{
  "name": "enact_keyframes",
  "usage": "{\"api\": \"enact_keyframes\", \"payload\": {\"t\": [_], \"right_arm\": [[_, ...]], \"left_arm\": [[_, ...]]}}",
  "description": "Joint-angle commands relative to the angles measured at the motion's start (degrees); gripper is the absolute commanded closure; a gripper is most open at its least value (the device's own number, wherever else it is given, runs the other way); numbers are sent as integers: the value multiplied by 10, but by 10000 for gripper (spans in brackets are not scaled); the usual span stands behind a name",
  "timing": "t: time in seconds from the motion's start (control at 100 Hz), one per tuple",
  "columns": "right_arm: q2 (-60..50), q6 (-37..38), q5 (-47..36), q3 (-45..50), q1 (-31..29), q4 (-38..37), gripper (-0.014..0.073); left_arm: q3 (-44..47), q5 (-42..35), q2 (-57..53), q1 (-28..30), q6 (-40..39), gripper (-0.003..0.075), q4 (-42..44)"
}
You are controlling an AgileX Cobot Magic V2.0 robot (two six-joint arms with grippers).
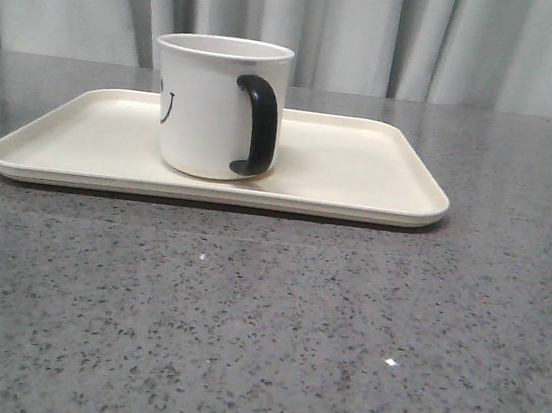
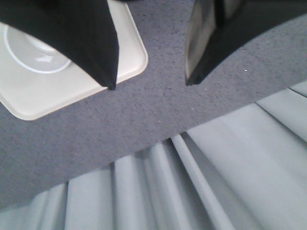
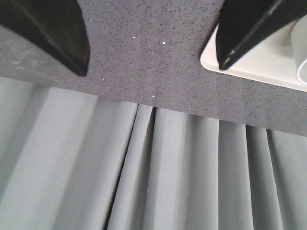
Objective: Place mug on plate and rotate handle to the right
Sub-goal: 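Raise the left gripper away from the mug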
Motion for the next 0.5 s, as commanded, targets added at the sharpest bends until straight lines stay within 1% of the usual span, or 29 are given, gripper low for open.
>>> {"api": "enact_keyframes", "payload": {"t": [0.0,0.12,0.26,0.49], "right_arm": [[5,-5,-42,-18,-3,-3,43],[5,-5,-42,-18,-3,-3,43],[5,-5,-42,-18,-3,-3,43],[5,-5,-42,-18,-3,-3,43]], "left_arm": [[-8,-7,-47,-4,-13,436,33],[35,-7,-98,-4,-24,502,59],[120,-7,-161,-4,-39,589,82],[295,-7,-258,-4,-93,727,121]]}}
